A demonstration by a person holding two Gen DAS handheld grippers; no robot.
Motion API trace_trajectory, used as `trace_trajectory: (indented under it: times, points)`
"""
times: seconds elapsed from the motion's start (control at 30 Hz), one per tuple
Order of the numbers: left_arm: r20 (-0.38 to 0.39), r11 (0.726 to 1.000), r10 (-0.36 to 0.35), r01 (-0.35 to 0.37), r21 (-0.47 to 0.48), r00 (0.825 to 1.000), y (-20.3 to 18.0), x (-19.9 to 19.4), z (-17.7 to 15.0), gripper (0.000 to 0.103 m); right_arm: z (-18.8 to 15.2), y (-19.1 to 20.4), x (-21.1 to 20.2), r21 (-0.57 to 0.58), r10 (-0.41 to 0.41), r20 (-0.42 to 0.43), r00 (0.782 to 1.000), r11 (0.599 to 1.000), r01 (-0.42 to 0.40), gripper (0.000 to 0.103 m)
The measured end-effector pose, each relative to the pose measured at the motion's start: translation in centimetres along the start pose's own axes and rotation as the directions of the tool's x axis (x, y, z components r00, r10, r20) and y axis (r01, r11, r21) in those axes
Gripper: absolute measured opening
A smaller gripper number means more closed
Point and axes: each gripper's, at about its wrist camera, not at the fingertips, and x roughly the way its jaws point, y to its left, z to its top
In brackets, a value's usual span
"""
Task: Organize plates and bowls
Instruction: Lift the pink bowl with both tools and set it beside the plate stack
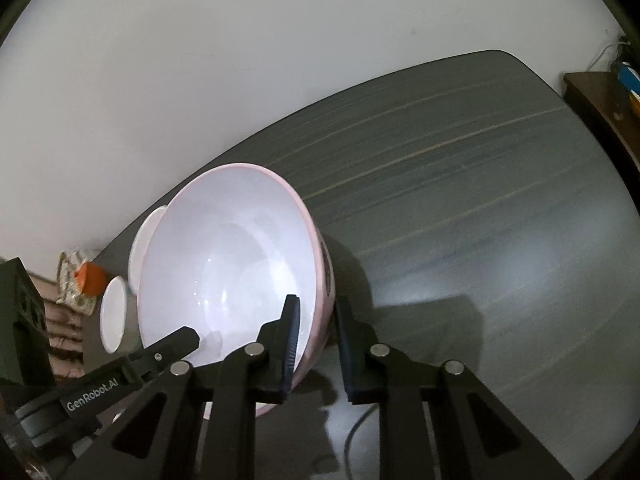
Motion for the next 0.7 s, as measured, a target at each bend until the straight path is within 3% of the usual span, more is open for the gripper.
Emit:
trace_trajectory:
  times: [0.17,0.4,0.7]
  points:
    - [0.013,0.999,0.017,-0.017,0.029,1.000,1.2,-3.9,-3.2,0.016,-3.8,1.2,-2.4,-0.022,0.020,-0.021,1.000,1.000,-0.020,0.018]
    - [-0.029,0.998,0.030,-0.029,0.051,0.999,4.1,-7.4,-7.9,0.019,-8.3,2.6,-4.1,-0.028,0.043,-0.063,0.997,0.999,-0.045,0.018]
    - [-0.073,0.999,0.016,-0.014,0.031,0.997,7.8,-8.7,-13.0,0.019,-13.3,4.2,-4.4,-0.058,0.041,-0.114,0.993,0.997,-0.047,0.019]
